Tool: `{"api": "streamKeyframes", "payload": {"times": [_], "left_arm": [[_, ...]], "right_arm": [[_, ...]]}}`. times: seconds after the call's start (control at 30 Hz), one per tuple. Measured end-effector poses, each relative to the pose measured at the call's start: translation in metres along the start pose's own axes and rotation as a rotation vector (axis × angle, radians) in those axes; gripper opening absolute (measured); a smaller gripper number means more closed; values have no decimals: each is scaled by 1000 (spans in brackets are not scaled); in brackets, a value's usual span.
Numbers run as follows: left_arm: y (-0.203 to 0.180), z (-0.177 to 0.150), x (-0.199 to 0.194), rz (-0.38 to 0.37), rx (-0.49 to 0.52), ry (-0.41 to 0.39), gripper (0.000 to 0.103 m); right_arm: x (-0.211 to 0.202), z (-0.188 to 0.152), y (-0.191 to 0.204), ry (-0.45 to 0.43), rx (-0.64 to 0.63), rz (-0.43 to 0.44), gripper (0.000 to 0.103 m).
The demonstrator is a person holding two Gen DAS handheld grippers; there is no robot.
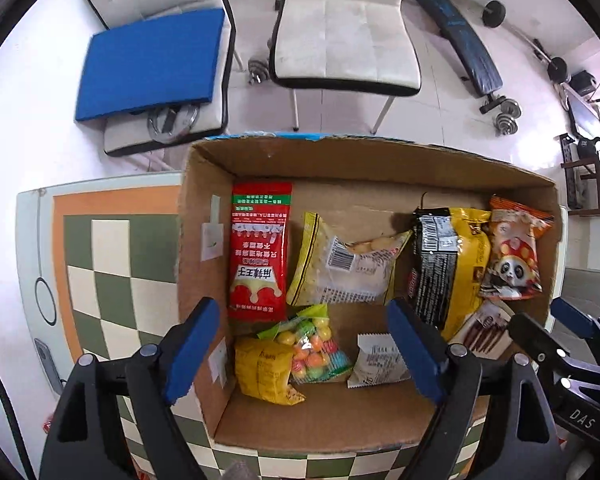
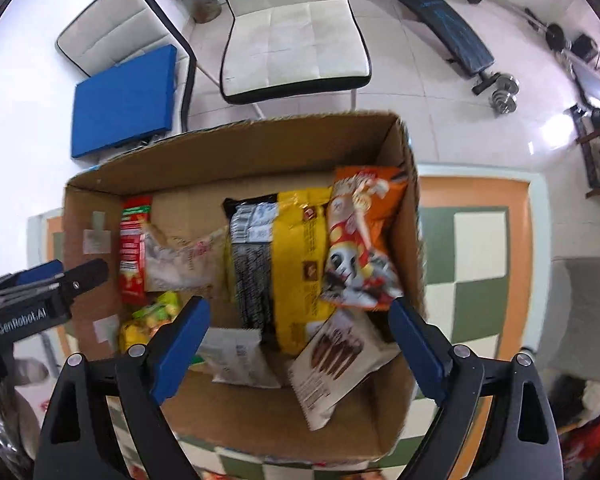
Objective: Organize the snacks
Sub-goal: 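Grasp an orange panda bag with the left tool while the right tool grasps the brown shrimp packet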
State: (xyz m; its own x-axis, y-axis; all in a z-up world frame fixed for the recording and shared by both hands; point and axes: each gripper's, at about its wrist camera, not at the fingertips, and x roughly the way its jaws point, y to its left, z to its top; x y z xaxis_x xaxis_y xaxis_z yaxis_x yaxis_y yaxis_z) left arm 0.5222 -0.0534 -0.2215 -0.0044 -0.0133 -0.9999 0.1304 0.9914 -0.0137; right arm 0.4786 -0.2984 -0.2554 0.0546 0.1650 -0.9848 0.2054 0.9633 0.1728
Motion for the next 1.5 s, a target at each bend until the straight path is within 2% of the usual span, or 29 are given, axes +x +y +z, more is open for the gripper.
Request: {"api": "streamKeyframes", "payload": {"times": [0.23,0.4,0.53,0.7,0.83,1.0,1.07,1.23,1.5], "left_arm": [[-5,-41,-47,-8,28,-123,85],[-10,-93,-75,-12,45,-201,85],[-4,-146,-76,-33,22,-211,85],[3,-221,-43,-53,12,-122,85],[8,-273,2,-75,15,23,85],[7,-331,56,-49,45,157,85],[9,-351,74,-60,40,207,85],[9,-377,106,-77,26,286,85],[2,-386,151,-117,-4,363,85]], "right_arm": [[-24,-29,8,-37,19,107,93],[-51,-66,15,-96,-5,127,93],[-63,-114,16,-112,-29,151,93],[-53,-186,3,-68,-28,172,93],[-30,-242,-16,-11,0,163,93],[1,-291,-42,60,48,149,93],[12,-306,-54,79,67,131,93],[44,-332,-82,135,103,79,93],[84,-350,-106,192,132,48,93]]}}
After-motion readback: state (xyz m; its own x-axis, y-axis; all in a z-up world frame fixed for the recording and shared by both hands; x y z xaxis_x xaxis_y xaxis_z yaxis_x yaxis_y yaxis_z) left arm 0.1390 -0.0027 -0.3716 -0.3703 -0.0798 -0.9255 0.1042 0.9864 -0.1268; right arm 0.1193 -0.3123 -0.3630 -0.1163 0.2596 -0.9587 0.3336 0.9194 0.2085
